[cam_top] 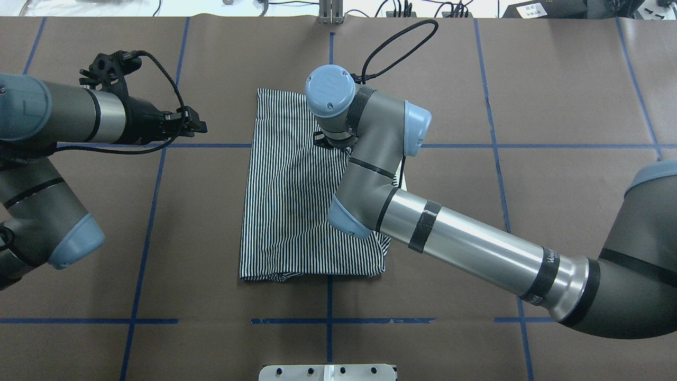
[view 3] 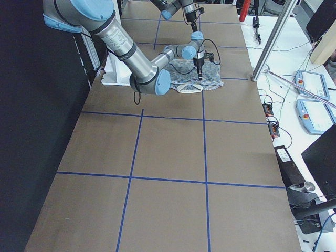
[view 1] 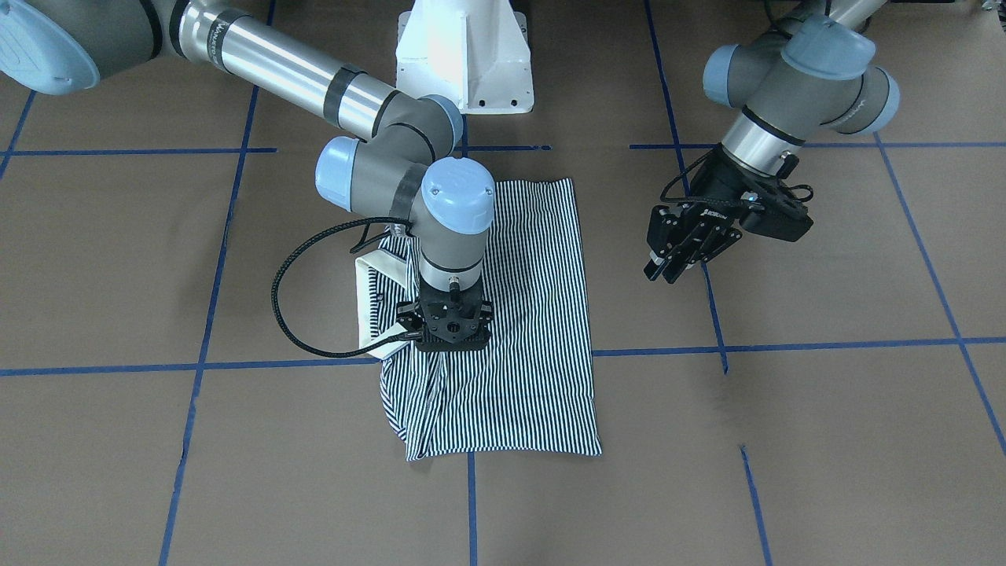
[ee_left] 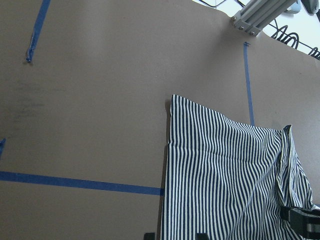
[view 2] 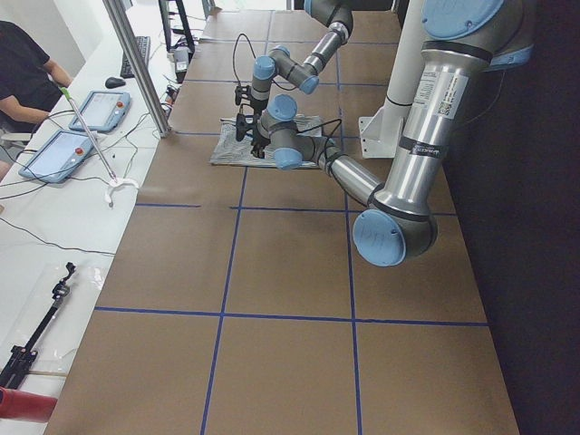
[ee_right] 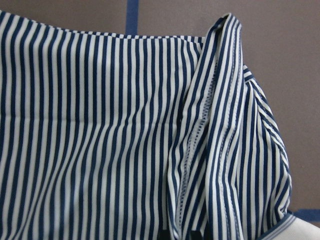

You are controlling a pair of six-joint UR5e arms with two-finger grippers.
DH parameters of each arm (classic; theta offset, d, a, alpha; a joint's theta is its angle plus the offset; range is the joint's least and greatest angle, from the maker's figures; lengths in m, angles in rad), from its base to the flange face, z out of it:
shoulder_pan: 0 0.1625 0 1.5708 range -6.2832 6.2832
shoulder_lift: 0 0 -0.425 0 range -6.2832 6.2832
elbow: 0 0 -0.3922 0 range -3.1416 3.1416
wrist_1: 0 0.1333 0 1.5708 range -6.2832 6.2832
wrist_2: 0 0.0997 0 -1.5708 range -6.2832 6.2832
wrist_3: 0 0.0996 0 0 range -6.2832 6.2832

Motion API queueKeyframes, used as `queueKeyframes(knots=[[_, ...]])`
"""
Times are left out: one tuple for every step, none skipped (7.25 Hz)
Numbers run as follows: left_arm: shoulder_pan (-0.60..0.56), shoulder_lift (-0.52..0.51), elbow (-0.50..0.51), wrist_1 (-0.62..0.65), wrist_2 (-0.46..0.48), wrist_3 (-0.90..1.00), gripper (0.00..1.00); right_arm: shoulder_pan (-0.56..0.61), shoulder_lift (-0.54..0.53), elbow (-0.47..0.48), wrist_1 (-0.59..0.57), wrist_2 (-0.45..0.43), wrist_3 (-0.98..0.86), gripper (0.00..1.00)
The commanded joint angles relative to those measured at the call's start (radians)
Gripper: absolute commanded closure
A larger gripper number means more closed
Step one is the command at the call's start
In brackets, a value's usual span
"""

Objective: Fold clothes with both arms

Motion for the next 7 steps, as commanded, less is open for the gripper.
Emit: queueKeyframes(knots=[[0.000,0.000,0.000,0.000,0.000,0.000,0.61,0.007,-0.002,-0.001,0.004,0.000,-0.005,1.00],[0.000,0.000,0.000,0.000,0.000,0.000,0.61,0.017,-0.003,0.004,0.005,0.002,-0.032,1.00],[0.000,0.000,0.000,0.000,0.000,0.000,0.61,0.027,-0.006,0.010,0.005,0.008,-0.040,1.00],[0.000,0.000,0.000,0.000,0.000,0.000,0.61,0.028,-0.018,0.011,0.008,0.009,-0.042,1.00],[0.000,0.000,0.000,0.000,0.000,0.000,0.61,0.027,-0.055,0.061,0.007,0.011,-0.042,1.00],[0.000,-0.001,0.000,0.000,0.000,0.000,0.61,0.025,-0.110,0.114,0.007,0.010,-0.040,1.00],[0.000,-0.001,0.001,0.000,0.000,0.000,0.61,0.024,-0.123,0.125,0.007,0.005,-0.038,0.78]])
